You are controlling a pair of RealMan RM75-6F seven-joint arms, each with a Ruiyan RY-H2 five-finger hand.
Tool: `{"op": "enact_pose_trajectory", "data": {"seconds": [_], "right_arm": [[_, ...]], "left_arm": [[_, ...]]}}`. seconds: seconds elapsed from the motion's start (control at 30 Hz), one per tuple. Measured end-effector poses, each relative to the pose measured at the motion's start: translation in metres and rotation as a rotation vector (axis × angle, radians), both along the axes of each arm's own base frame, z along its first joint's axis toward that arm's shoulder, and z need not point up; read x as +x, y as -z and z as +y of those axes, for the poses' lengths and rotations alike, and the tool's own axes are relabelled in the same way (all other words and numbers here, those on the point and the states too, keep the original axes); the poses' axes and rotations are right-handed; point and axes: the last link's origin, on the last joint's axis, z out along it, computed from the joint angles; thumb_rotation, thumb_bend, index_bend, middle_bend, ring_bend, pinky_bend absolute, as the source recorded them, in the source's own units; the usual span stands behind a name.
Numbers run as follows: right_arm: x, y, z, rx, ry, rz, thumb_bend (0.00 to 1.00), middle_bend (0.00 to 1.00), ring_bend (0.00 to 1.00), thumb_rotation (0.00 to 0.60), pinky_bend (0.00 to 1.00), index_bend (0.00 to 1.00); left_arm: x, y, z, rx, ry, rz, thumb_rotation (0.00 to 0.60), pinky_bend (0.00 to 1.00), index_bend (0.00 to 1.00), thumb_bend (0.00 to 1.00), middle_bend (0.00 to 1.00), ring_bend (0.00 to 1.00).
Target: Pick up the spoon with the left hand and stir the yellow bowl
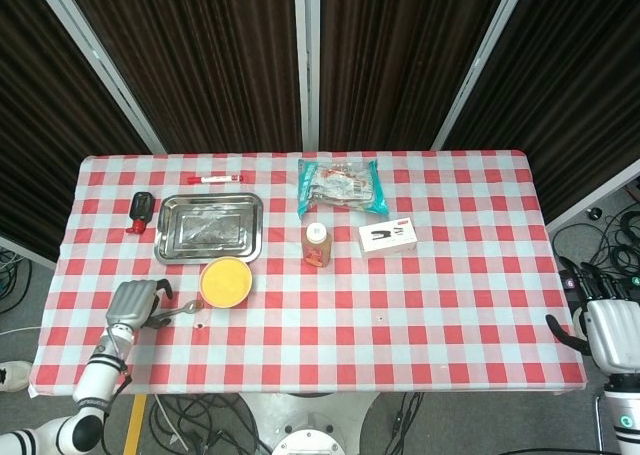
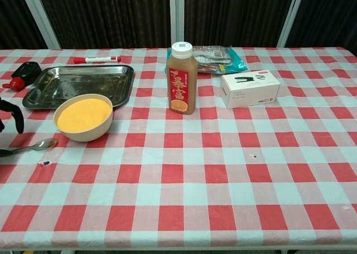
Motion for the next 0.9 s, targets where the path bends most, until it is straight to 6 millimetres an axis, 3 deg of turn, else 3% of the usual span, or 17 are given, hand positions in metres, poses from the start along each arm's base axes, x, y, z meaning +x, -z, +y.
{"op": "enact_pose_trajectory", "data": {"seconds": [0.9], "right_arm": [[-0.002,0.001,0.000,-0.002,0.007,-0.002,0.20,0.27,0.13,0.600,0.20,0.10]], "left_arm": [[-0.006,0.014,-0.003,-0.043,-0.073,0.018,0.600,1.00,0.58,0.35,1.00,1.00]]}}
